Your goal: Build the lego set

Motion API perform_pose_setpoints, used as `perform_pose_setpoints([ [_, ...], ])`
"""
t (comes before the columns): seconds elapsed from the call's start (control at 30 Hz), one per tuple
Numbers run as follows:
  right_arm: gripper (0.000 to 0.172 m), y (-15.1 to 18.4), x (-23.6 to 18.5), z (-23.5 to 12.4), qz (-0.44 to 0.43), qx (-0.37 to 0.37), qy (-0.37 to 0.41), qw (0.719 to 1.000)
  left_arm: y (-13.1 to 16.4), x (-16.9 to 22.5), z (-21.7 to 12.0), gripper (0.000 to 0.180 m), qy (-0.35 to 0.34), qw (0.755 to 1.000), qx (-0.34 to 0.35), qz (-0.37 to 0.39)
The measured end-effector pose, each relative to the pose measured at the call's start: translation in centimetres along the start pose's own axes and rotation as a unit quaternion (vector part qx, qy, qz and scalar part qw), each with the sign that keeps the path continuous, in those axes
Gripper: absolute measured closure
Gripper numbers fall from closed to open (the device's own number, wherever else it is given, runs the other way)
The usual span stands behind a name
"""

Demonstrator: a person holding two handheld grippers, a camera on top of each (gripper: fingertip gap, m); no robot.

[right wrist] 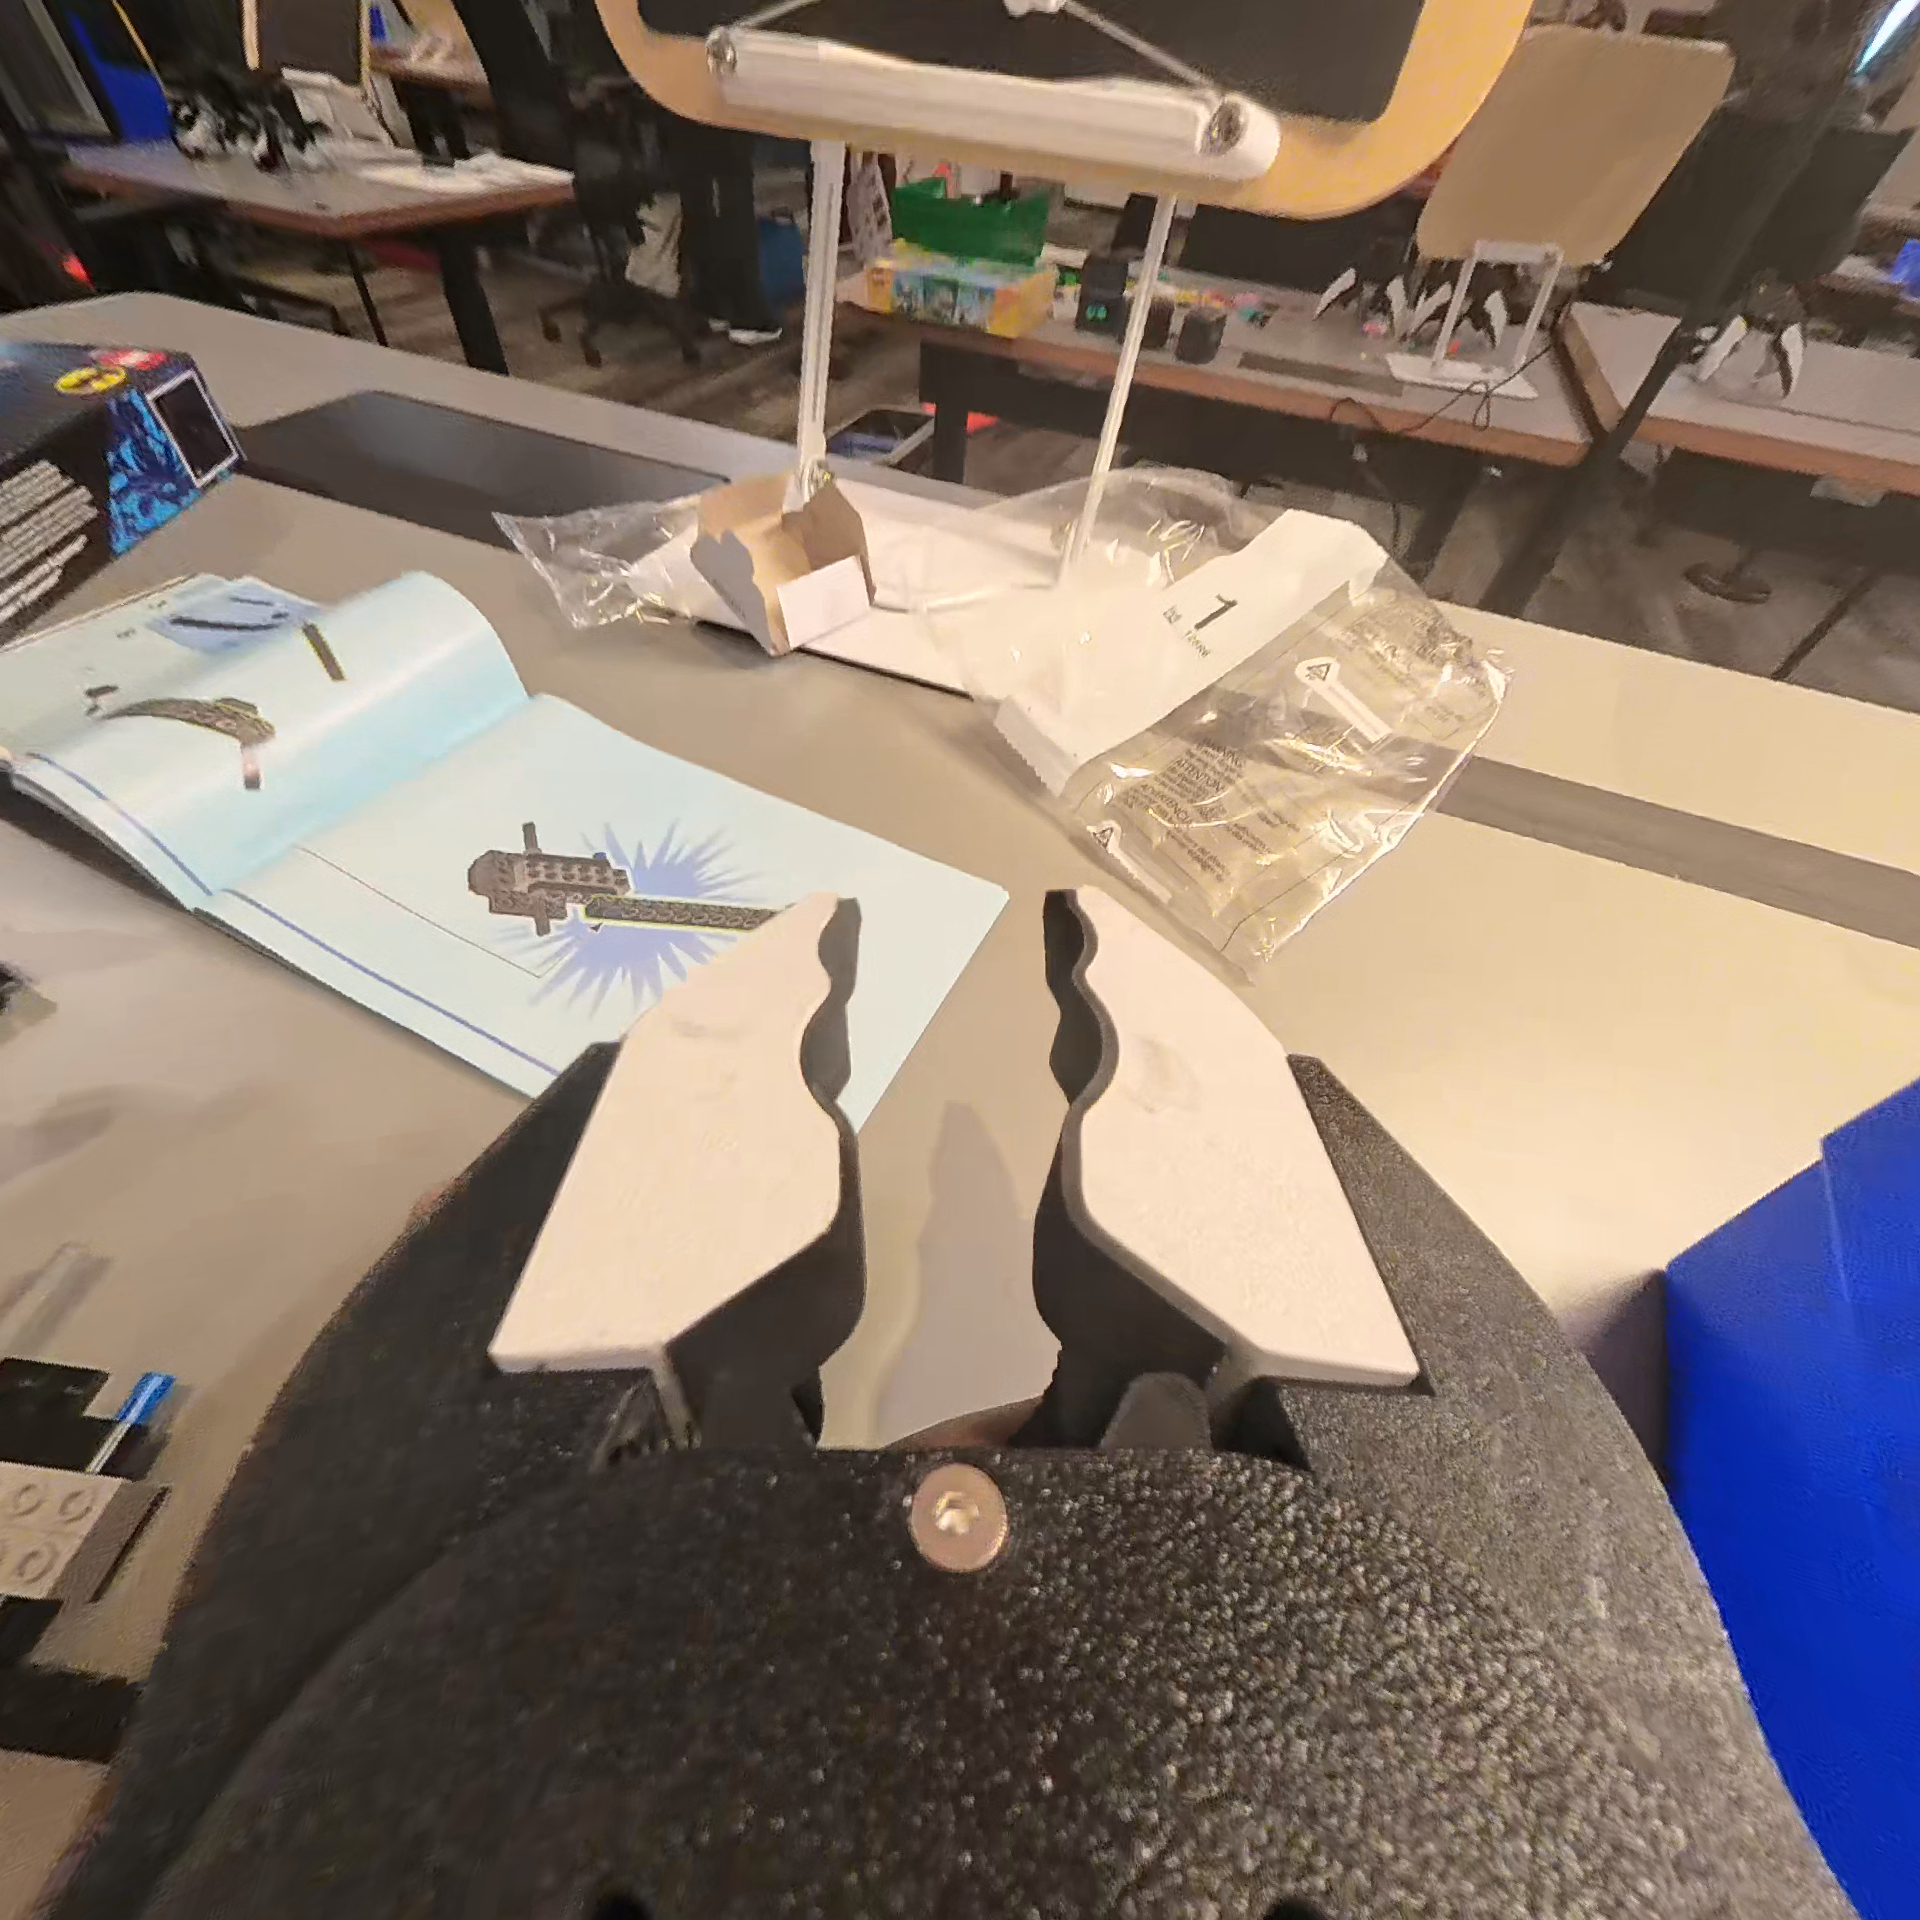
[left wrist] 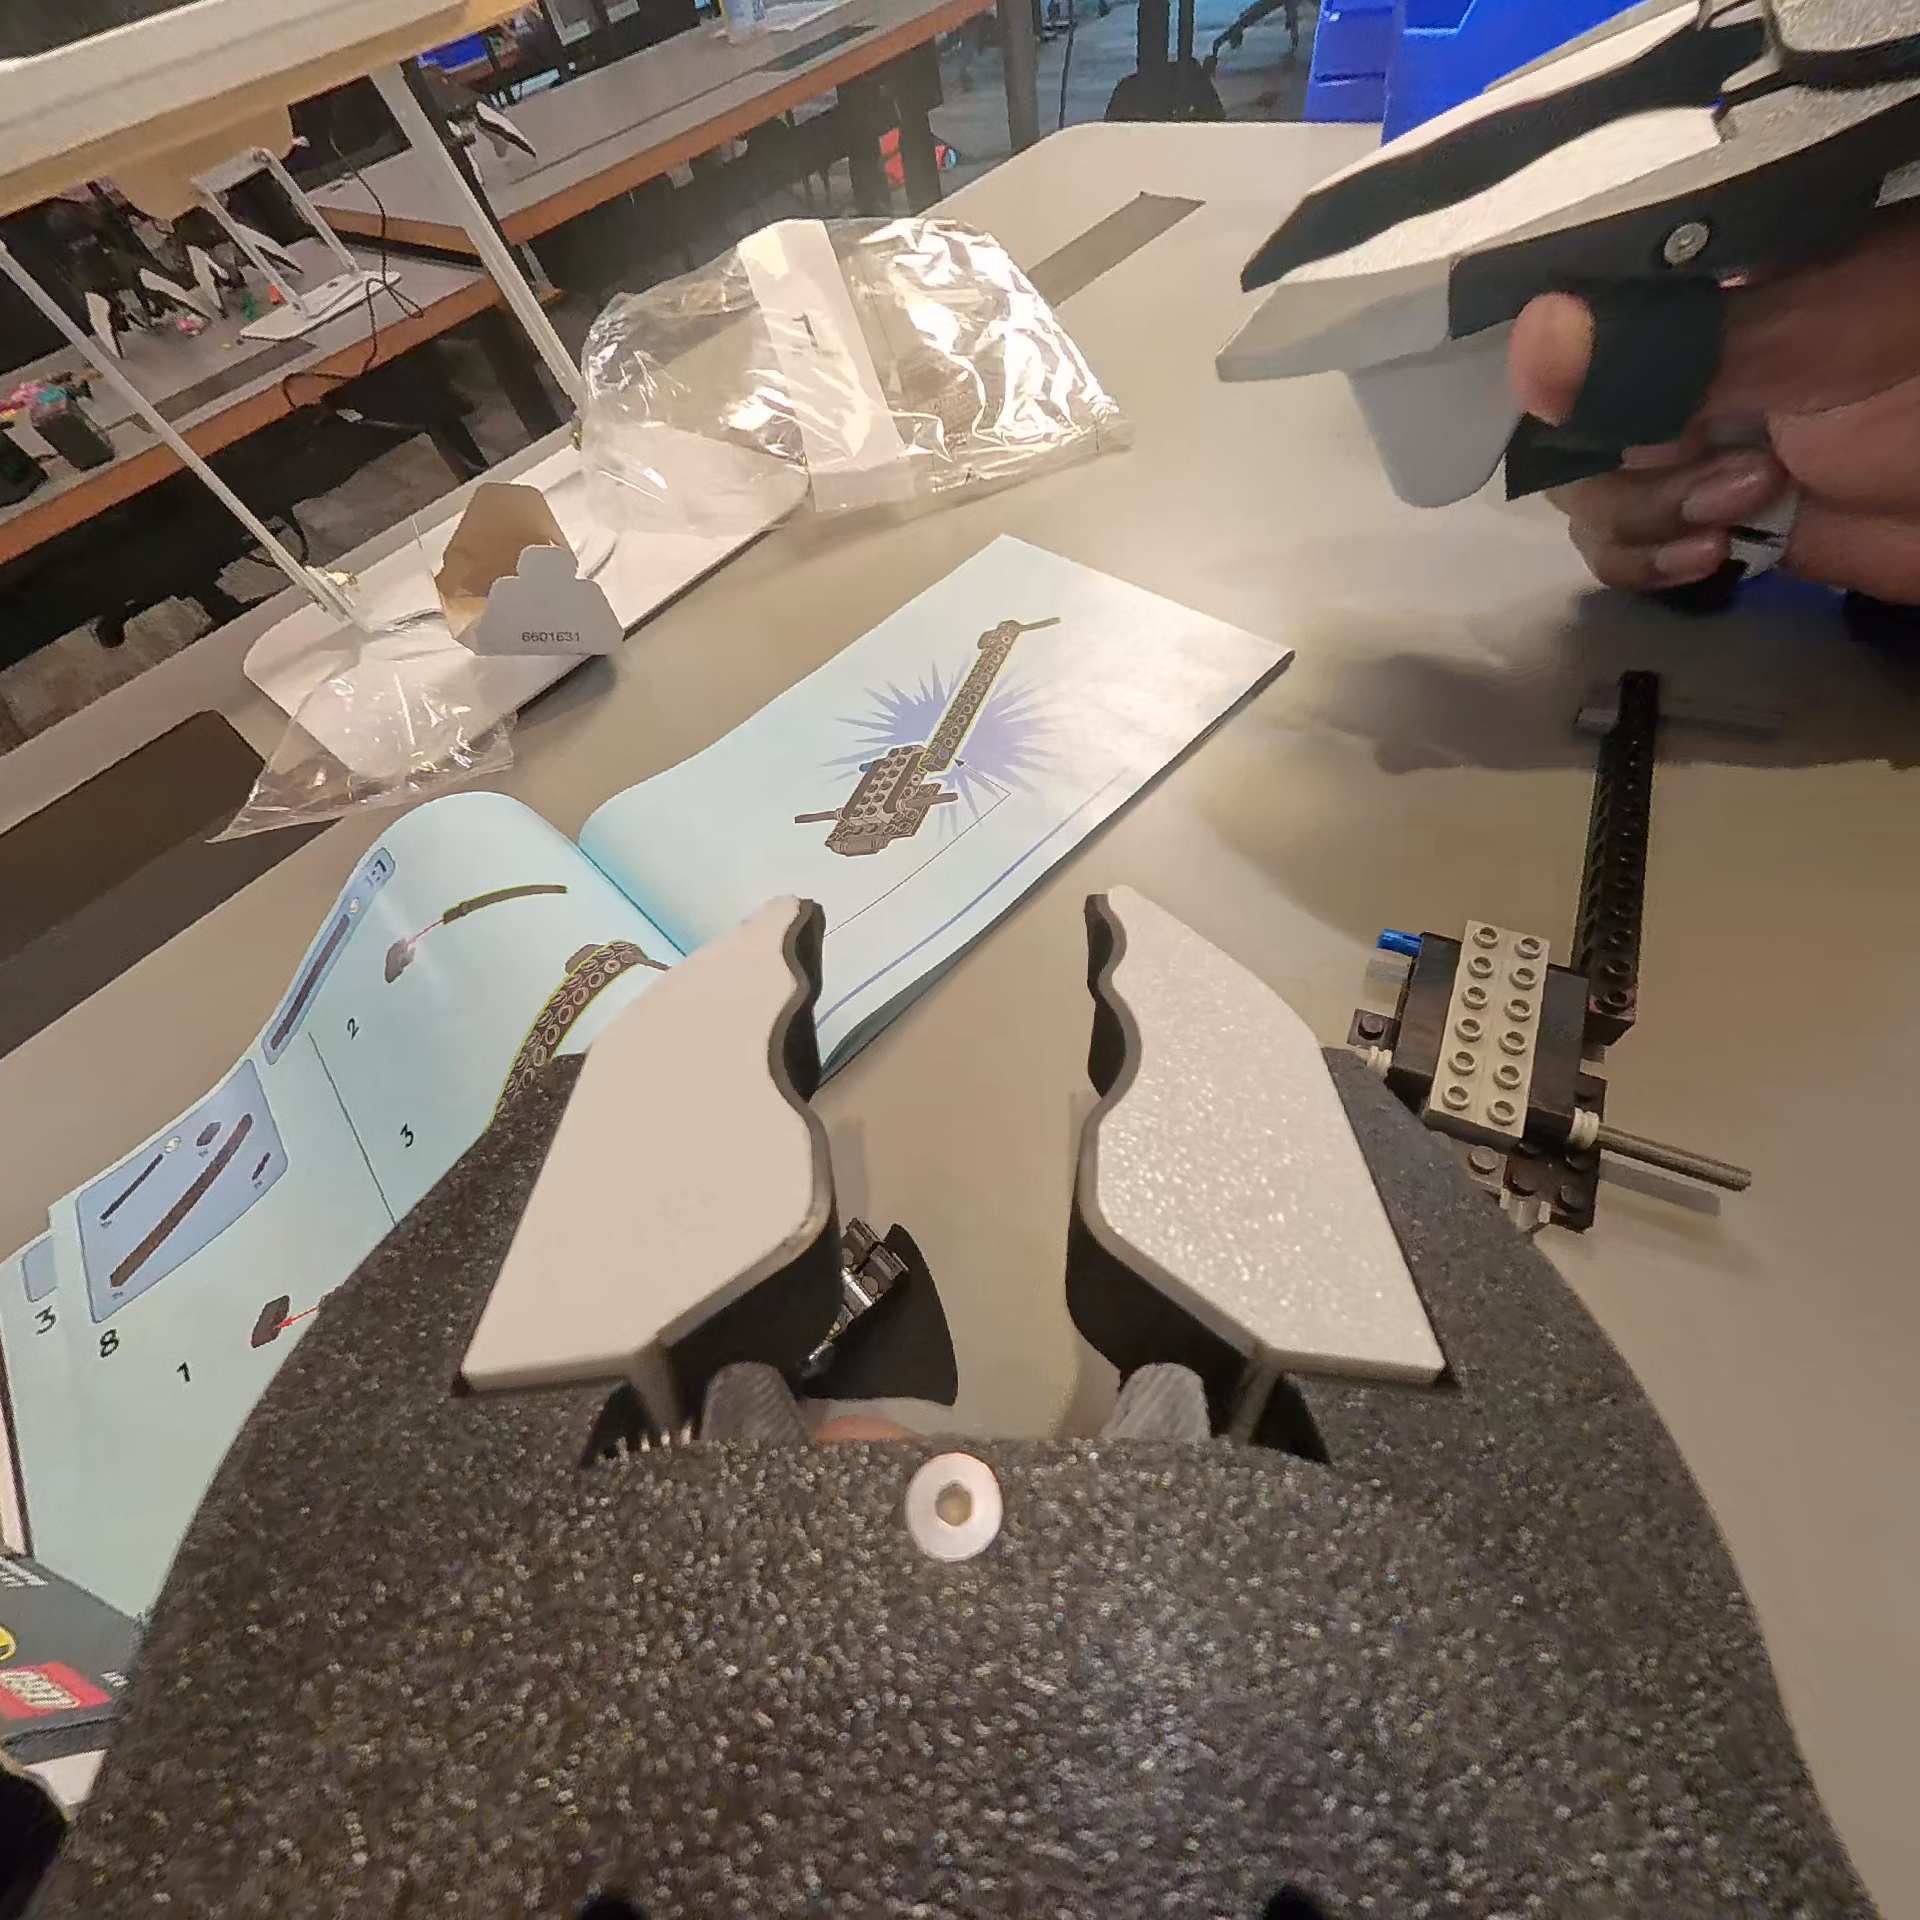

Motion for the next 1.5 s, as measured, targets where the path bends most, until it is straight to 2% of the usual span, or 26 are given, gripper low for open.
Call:
perform_pose_setpoints([
  [0.1,0.138,-0.6,-0.1,-0.5,-0.001,0.041,-0.002,0.999,0.0,0.3,-0.1,0.131,-0.002,1.0,0.005,0.014],
  [0.23,0.146,-2.0,-0.7,-1.8,-0.015,0.155,-0.022,0.988,-0.1,0.3,-0.3,0.129,-0.006,1.0,0.016,0.018],
  [0.3,0.145,-2.2,-0.9,-2.1,-0.025,0.167,-0.028,0.985,-0.1,0.3,-0.4,0.129,-0.003,1.0,0.019,0.013],
  [0.43,0.144,-2.1,-0.7,-2.0,-0.037,0.153,-0.003,0.988,-0.2,0.0,-0.4,0.13,-0.001,1.0,0.019,0.001],
  [0.53,0.143,-1.9,-0.6,-1.7,-0.043,0.146,0.0,0.988,-0.3,0.0,-0.6,0.139,-0.003,1.0,0.026,-0.005],
  [0.8,0.143,-1.6,-0.6,-1.2,-0.059,0.121,0.018,0.991,-0.8,1.1,0.7,0.137,0.013,0.999,-0.01,0.046],
  [0.9,0.143,-1.3,-0.1,-0.8,-0.082,0.087,0.053,0.991,-2.5,1.9,2.6,0.136,0.04,0.992,-0.071,0.101],
  [1.0,0.143,-0.6,0.5,-0.3,-0.112,0.04,0.084,0.989,-4.1,2.9,5.4,0.135,0.066,0.974,-0.118,0.182],
  [1.1,0.143,-0.2,0.8,0.0,-0.122,0.013,0.089,0.988,-3.7,4.1,8.1,0.145,0.127,0.953,-0.16,0.224],
  [1.2,0.143,0.2,1.2,0.0,-0.125,-0.002,0.093,0.988,-3.1,5.1,9.6,0.152,0.173,0.95,-0.164,0.203],
  [1.5,0.143,0.8,0.9,0.4,-0.15,-0.041,0.083,0.984,-1.9,4.3,11.1,0.152,0.166,0.949,-0.202,0.174],
])
Point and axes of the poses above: each gripper's, where its closed fingertips meet, z out along the fingers, y out of its underside, x = y × z across the jaws, the point moved 6 cm from there along -z, back along the fingers, and after that the axes turned 8 degrees about -z, right-handed, at the moved point
